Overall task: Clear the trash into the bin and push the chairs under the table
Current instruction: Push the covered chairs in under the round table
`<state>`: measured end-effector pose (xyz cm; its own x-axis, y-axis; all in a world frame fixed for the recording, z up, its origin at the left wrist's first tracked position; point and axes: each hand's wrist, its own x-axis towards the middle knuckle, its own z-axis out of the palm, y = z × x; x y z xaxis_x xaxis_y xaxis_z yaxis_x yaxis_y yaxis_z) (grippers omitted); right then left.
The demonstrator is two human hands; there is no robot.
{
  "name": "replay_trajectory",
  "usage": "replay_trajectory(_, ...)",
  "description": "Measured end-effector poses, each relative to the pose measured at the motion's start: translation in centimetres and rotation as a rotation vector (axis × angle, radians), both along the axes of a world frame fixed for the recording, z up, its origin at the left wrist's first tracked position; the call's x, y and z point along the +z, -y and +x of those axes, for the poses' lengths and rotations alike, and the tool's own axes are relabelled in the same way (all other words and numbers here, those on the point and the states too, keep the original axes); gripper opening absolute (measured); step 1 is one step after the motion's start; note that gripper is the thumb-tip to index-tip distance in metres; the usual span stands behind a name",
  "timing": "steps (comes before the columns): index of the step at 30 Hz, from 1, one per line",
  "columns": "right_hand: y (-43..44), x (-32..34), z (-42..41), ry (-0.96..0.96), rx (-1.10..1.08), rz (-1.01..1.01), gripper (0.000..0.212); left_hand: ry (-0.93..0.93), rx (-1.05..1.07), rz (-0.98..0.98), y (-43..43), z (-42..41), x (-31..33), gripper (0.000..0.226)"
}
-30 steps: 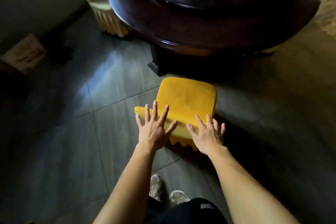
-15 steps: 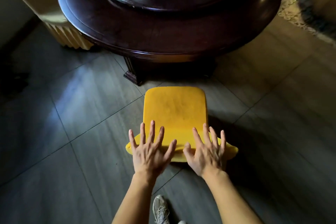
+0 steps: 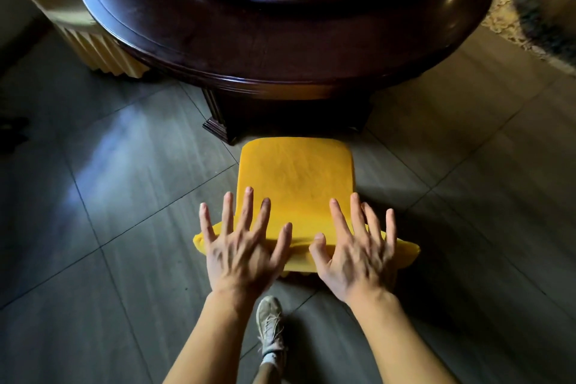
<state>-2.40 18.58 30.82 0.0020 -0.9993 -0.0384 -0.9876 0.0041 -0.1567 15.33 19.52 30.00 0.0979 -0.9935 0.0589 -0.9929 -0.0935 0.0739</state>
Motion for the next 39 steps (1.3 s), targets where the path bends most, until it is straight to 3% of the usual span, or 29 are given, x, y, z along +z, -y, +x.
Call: replay_trajectory(39, 28.0, -1.2, 2.3, -0.012, 0.006, -0.229, 0.075, -0.034, 0.06, -0.212, 28.0, 1.9, -1.2, 0.071)
